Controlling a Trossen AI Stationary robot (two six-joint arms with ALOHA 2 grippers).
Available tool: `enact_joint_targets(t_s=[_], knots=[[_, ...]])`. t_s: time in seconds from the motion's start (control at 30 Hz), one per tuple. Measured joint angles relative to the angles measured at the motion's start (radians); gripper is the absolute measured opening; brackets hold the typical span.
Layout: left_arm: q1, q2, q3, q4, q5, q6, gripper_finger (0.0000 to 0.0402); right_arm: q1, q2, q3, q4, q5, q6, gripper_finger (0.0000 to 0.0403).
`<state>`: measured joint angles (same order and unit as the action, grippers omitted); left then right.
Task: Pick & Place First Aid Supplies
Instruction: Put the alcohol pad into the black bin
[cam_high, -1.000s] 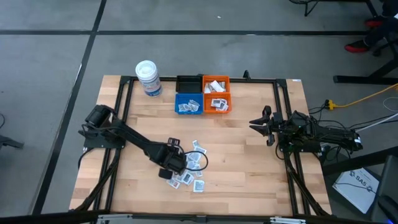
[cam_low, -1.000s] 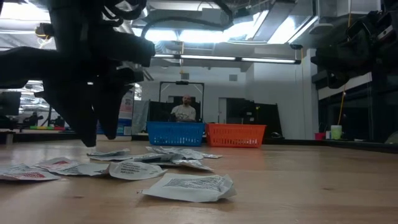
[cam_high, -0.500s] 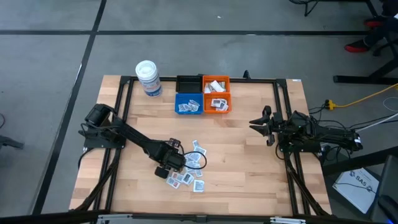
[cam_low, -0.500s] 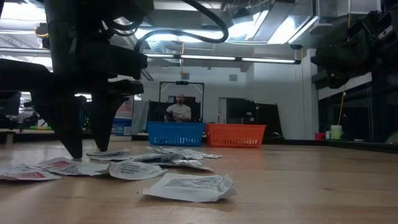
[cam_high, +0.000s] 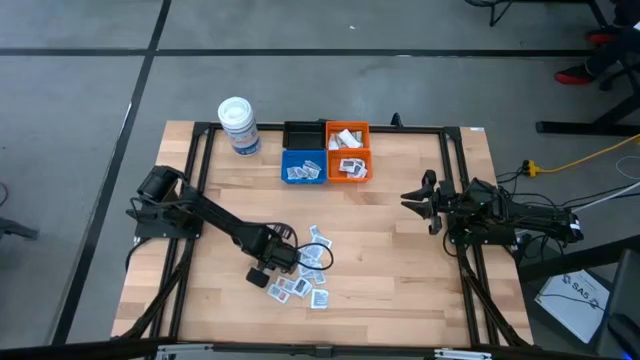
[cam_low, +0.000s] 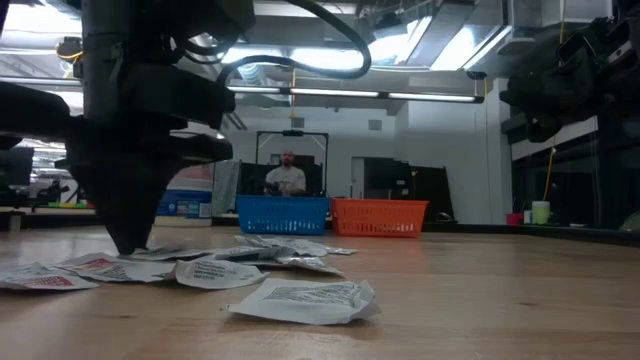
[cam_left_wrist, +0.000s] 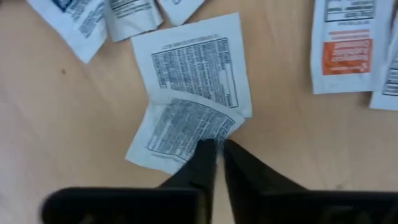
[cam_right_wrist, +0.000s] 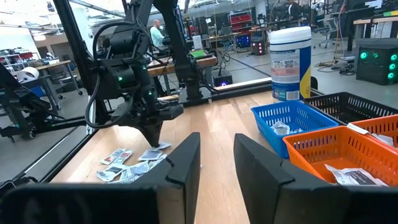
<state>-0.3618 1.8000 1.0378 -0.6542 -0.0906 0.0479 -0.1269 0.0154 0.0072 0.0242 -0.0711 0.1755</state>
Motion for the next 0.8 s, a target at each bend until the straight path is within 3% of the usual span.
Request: enact_joint_targets(t_s=[0.17, 0.4, 0.8], knots=[[0.002, 0.0, 0.0, 0.001, 0.025, -0.016, 0.0003, 0.0, 0.0, 0.0, 0.0, 0.0, 0.0, 0.01], [0.006, -0.021, -0.002, 0.026, 0.103, -0.155, 0.0002, 0.0, 0.0, 0.0, 0.0, 0.0, 0.0, 0.01], [0.027, -0.173, -0.001, 0.107, 0.19, -0.313, 0.0002, 0.0, 0.0, 0.0, 0.0, 0.0, 0.0, 0.01]])
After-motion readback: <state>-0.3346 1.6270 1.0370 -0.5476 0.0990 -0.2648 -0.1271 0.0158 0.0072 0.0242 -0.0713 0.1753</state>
